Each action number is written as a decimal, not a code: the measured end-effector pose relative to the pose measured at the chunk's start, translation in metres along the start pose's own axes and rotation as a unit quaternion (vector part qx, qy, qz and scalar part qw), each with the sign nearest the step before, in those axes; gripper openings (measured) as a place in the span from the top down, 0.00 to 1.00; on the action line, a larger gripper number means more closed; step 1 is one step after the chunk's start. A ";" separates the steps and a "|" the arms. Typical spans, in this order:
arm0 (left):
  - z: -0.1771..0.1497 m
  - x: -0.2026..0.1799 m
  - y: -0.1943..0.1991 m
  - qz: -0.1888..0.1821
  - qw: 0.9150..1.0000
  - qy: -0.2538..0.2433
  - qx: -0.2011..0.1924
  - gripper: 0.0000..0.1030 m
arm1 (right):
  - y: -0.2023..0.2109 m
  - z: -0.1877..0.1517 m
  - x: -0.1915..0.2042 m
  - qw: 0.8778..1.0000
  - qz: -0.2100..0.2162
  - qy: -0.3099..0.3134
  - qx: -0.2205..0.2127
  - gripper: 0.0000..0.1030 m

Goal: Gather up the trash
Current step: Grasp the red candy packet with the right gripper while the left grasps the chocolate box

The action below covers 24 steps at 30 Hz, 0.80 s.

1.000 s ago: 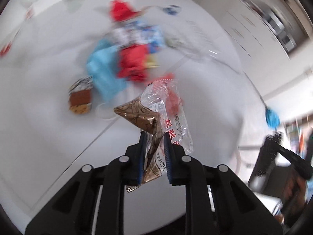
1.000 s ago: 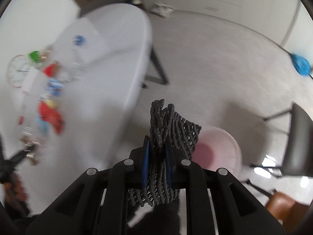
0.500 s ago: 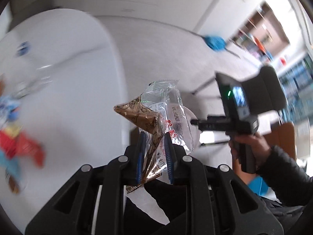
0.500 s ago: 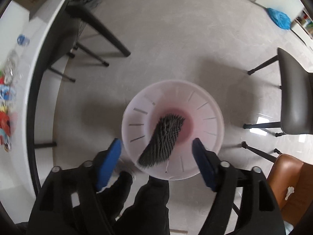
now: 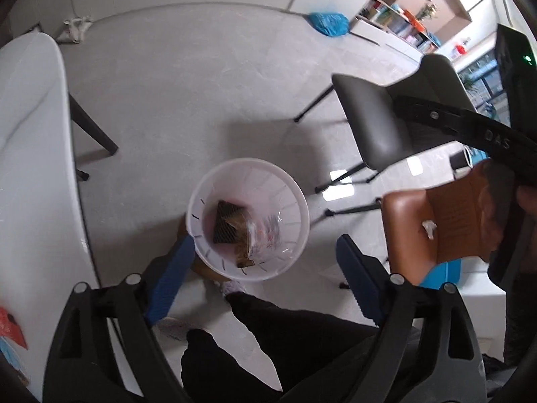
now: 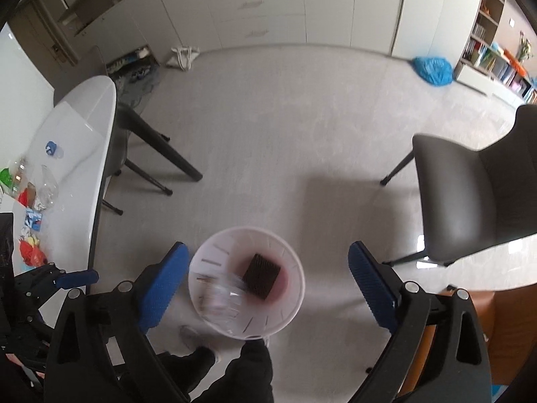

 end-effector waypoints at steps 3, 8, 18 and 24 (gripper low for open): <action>0.008 0.010 0.023 0.023 0.999 0.020 -0.045 0.19 | 0.014 0.009 0.007 1.000 0.021 0.005 -0.012 0.08; 0.007 0.029 0.109 0.096 0.976 0.076 -0.178 0.07 | 0.041 0.025 0.050 0.996 0.055 0.055 -0.048 0.08; -0.067 0.092 0.234 0.216 0.899 0.225 -0.309 0.07 | 0.093 0.039 0.189 0.960 0.135 0.213 -0.121 0.05; -0.131 0.138 0.268 0.262 0.866 0.282 -0.321 0.07 | 0.105 0.022 0.294 0.930 0.188 0.290 -0.124 0.05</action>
Point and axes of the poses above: each gripper's, at about its wrist camera, not at the fingertips, and y roughly against the way its jaws point, x to its left, z to its top, the point moved 4 cm from there along -y, roughly the way its jaws point, and after that the axes turned 8 degrees about -z, right-handed, at the moved point
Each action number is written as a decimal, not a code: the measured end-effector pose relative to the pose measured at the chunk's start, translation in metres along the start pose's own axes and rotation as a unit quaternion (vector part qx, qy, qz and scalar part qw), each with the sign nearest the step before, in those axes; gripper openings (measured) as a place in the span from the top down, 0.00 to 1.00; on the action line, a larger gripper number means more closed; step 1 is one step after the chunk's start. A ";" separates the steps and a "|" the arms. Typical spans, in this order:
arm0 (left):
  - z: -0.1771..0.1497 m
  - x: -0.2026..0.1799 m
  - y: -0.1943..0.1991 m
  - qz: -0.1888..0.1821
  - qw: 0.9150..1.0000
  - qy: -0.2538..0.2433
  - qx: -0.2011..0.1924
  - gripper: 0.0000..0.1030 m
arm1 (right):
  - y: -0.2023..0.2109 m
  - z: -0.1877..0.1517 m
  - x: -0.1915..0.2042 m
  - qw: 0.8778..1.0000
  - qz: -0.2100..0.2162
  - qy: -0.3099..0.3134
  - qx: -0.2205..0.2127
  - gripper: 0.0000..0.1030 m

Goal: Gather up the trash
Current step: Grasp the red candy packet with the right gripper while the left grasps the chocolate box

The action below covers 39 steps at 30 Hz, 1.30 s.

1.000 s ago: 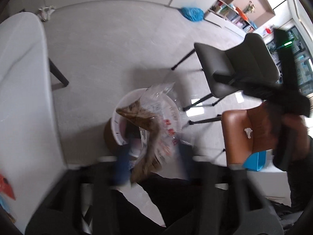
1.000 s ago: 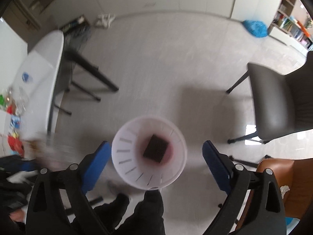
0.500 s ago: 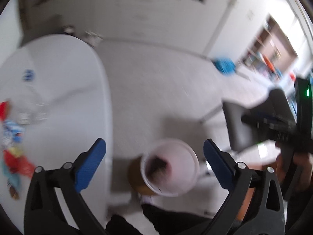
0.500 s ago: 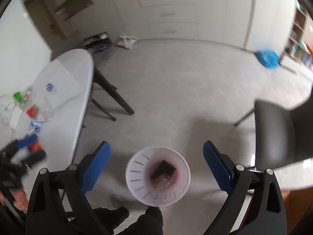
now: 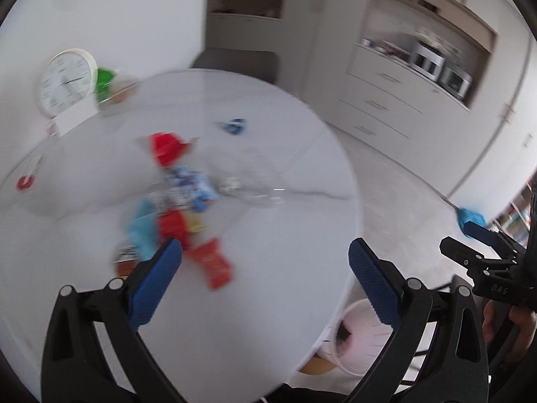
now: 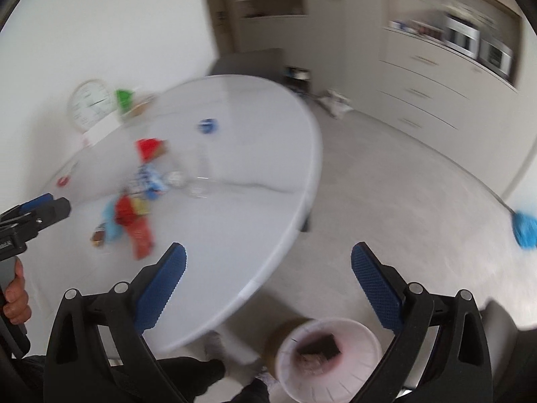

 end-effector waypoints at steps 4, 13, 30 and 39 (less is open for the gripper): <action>-0.009 0.061 0.009 0.037 0.999 0.024 0.005 0.07 | -0.034 0.009 0.068 0.998 0.037 0.044 0.015 0.05; -0.032 0.167 -0.002 0.064 0.995 0.060 0.041 0.07 | -0.120 -0.011 0.195 0.984 0.076 0.148 0.064 0.10; -0.075 0.237 -0.098 0.029 0.984 0.096 0.147 0.18 | -0.194 -0.035 0.221 0.973 0.047 0.145 0.172 0.69; -0.081 0.235 -0.130 0.025 0.981 0.084 0.172 0.43 | -0.160 -0.017 0.196 0.979 0.052 0.113 0.161 0.69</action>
Point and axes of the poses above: each gripper's, at about its wrist camera, not at the fingertips, and y roughly against the way its jaws point, x to its left, z to its top, the point moved 4 cm from there along -y, roughly the way its jaws point, and after that the axes turned 8 degrees about -z, right-handed, at the moved point
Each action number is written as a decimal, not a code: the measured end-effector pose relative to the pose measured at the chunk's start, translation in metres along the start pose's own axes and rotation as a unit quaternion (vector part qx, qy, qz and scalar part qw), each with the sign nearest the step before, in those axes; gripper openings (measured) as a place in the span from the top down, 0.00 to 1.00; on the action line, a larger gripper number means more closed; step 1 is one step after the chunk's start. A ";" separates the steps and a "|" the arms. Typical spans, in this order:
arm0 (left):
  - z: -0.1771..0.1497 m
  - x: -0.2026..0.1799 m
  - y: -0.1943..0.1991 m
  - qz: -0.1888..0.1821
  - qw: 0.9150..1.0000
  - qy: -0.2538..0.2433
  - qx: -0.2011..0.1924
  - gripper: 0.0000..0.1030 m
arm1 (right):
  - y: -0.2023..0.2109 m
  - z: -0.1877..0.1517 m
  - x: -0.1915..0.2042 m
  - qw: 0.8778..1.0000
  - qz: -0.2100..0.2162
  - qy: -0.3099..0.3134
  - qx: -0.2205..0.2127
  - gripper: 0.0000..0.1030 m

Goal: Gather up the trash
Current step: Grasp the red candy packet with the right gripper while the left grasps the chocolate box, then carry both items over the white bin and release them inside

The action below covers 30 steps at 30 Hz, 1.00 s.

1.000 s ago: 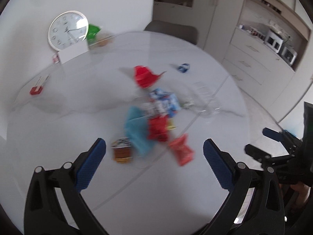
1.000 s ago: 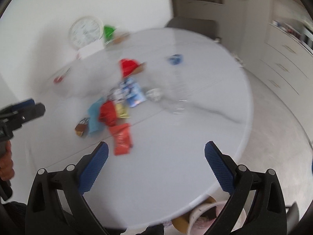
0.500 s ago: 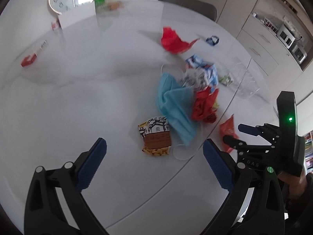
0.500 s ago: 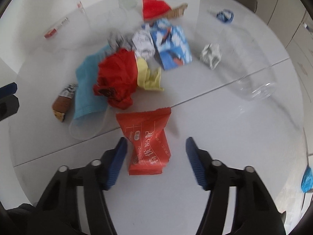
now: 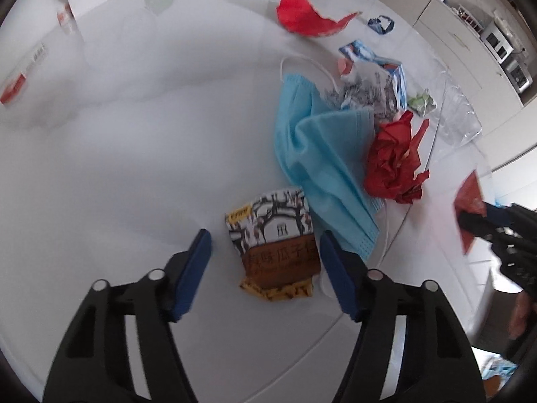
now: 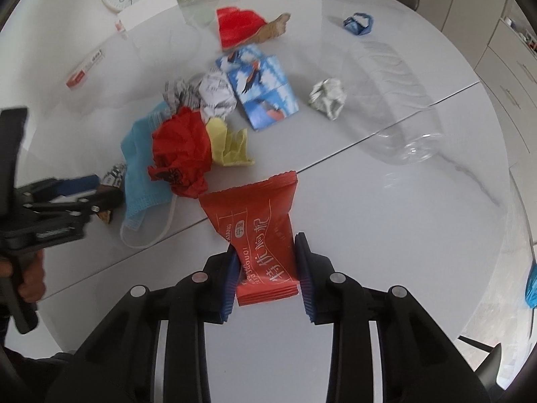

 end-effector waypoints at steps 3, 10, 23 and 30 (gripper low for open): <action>0.001 -0.001 0.001 -0.001 1.000 -0.004 0.000 0.56 | 0.011 -0.003 -0.006 1.000 0.002 -0.013 -0.009 0.68; -0.002 -0.001 0.024 0.008 1.000 -0.002 -0.008 0.61 | 0.029 -0.008 -0.045 0.998 0.005 -0.063 -0.030 0.68; -0.003 -0.193 0.094 -0.106 0.978 -0.177 -0.026 0.61 | 0.076 -0.176 -0.209 0.961 -0.097 -0.258 0.014 0.68; -0.029 -0.332 0.079 -0.184 0.942 -0.279 0.000 0.61 | 0.056 -0.260 -0.249 0.940 -0.103 -0.319 0.063 0.67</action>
Point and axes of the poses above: each gripper's, at about its wrist camera, not at the fingertips, and y roughly against the way its jaws point, x to its left, z to its top, the point moved 4 cm from there along -y, roughly the way its jaws point, and after that the axes turned 8 degrees about -z, right-handed, at the moved point
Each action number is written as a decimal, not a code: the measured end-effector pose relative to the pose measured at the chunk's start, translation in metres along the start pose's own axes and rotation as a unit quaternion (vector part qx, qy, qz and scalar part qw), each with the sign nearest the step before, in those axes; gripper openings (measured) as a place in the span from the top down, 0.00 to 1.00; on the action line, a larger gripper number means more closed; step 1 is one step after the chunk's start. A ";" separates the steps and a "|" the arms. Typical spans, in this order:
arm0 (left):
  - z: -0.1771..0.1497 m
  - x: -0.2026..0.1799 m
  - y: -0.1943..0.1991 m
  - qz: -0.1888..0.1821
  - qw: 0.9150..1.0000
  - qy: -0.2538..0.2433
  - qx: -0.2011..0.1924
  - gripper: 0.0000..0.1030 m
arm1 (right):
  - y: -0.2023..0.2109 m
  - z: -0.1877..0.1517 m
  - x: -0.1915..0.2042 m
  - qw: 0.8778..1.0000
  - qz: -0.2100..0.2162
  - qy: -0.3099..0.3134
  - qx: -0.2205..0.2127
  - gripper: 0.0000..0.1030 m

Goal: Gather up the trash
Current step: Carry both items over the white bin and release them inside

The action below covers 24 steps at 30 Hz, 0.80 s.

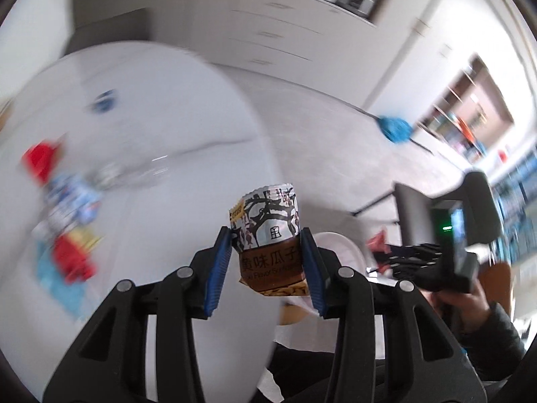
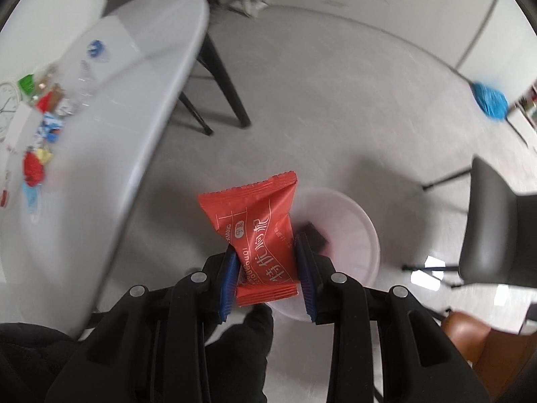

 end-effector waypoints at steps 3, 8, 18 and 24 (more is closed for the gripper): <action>0.008 -0.046 -0.034 -0.033 0.998 -0.041 0.029 0.61 | -0.017 -0.006 -0.015 1.000 0.007 -0.012 0.014 0.62; 0.007 -0.094 -0.080 -0.066 0.991 -0.077 0.084 0.61 | -0.020 -0.008 -0.044 0.999 -0.008 -0.036 0.008 0.24; -0.004 -0.148 -0.138 -0.093 0.975 -0.130 0.152 0.52 | 0.019 -0.004 -0.119 0.993 -0.036 -0.106 -0.044 0.10; -0.003 -0.173 -0.153 -0.084 0.970 -0.157 0.164 0.07 | 0.032 -0.001 -0.145 0.988 -0.050 -0.128 -0.064 0.07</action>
Point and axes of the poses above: each gripper's, at about its wrist camera, not at the fingertips, and y roughly against the way its jaws point, x to its left, z to its top, the point moved 4 cm from there along -y, roughly the way its jaws point, and after that the axes turned 8 degrees about -z, right-handed, at the moved point
